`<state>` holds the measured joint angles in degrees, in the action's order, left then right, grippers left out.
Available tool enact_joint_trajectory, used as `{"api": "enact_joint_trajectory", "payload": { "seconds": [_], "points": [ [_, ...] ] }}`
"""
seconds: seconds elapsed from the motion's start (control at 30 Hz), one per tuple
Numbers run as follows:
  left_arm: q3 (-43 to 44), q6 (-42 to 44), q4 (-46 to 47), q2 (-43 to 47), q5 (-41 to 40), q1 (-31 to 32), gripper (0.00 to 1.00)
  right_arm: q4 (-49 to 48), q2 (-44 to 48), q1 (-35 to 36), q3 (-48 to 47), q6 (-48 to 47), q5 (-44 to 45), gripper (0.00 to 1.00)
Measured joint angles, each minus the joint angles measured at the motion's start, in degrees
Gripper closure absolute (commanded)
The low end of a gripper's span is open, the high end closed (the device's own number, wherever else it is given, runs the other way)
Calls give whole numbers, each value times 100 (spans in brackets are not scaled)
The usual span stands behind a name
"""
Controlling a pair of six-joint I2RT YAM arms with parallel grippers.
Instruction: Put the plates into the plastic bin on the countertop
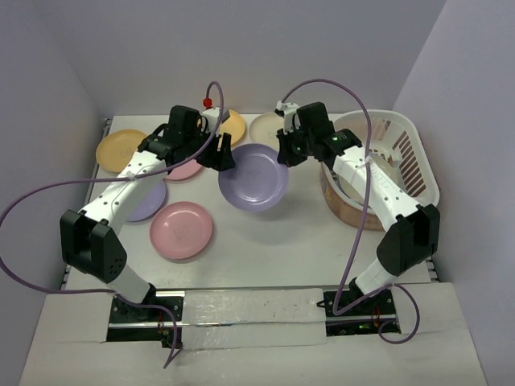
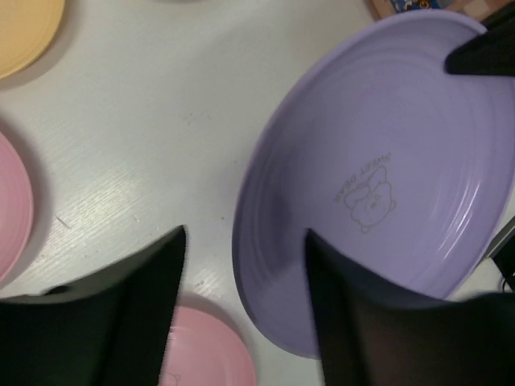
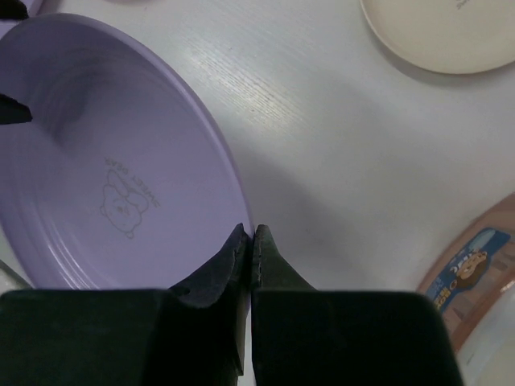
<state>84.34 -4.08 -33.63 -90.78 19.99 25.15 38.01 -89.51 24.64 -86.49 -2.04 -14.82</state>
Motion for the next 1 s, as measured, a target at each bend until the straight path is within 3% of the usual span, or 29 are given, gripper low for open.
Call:
{"api": "enact_joint_trajectory", "payload": {
  "seconds": [0.13, 0.33, 0.5, 0.63, 0.83, 0.93, 1.0],
  "points": [
    [34, -184, 26, 3, 80, -415, 9, 66, 346, -689, 42, 44, -178, 100],
    [35, -538, 117, 24, -280, -2168, 5, 58, 778, -3194, 138, -77, -107, 100],
    [-61, -733, 171, 74, -776, -2956, 2, 69, 513, -4658, 135, -337, 21, 100],
    [-185, -840, 177, 83, -811, -3523, 1, 75, -78, -5058, 17, -592, 63, 100],
    [-223, -942, 181, -74, -972, -4477, 5, 65, -823, -5073, -13, -999, 150, 100],
    [-228, -969, 181, -314, -1127, -4757, 5, 56, -1032, -5065, -61, -1151, 239, 88],
    [-246, -986, 207, -469, -1228, -4880, 5, 52, -1142, -5066, -158, -1230, 306, 52]
  ]
}}
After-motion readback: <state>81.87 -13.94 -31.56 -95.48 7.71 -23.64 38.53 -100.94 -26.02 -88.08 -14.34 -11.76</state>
